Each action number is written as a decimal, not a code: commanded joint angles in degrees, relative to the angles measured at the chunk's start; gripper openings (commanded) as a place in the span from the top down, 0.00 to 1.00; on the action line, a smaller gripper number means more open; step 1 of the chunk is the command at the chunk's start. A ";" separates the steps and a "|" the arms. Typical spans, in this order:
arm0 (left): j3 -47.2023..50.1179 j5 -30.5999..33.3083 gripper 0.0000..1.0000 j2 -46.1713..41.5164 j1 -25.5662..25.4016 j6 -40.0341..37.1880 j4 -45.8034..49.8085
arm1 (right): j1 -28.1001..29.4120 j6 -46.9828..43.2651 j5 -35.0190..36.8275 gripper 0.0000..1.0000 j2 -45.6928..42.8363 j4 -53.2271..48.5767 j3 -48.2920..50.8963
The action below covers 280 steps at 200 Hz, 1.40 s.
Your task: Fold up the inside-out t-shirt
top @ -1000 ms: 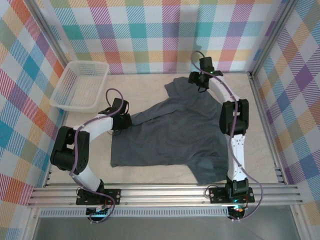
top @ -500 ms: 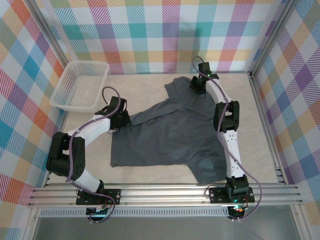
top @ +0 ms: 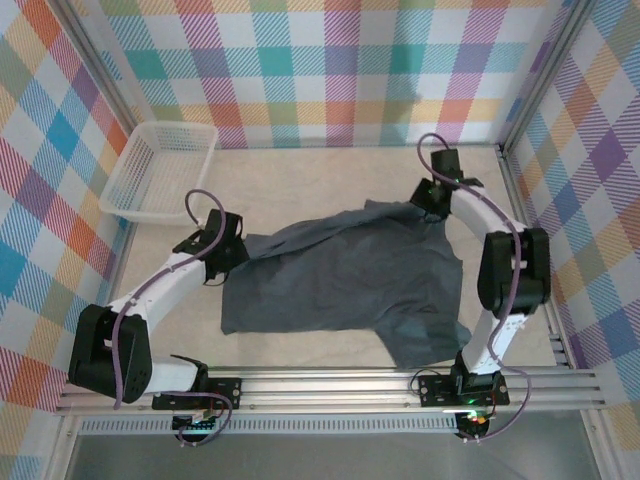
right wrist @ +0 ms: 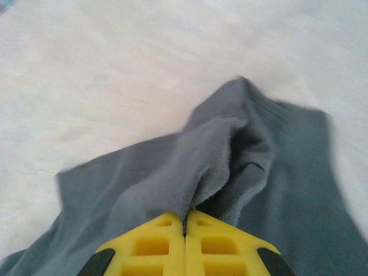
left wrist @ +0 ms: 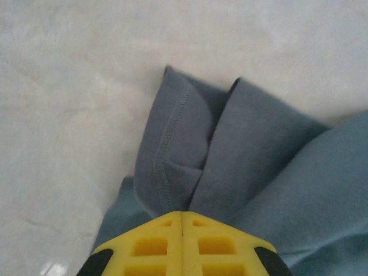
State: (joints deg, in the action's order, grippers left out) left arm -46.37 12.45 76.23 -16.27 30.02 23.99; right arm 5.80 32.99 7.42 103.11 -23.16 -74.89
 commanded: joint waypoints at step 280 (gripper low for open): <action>-6.98 -16.54 0.68 11.87 5.37 3.04 7.50 | -2.92 5.16 -10.14 0.50 -3.11 -3.30 5.72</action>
State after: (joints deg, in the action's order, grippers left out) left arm -54.17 -7.68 89.52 -11.46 33.41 27.07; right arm 2.35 38.57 -2.07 99.61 -25.63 -67.66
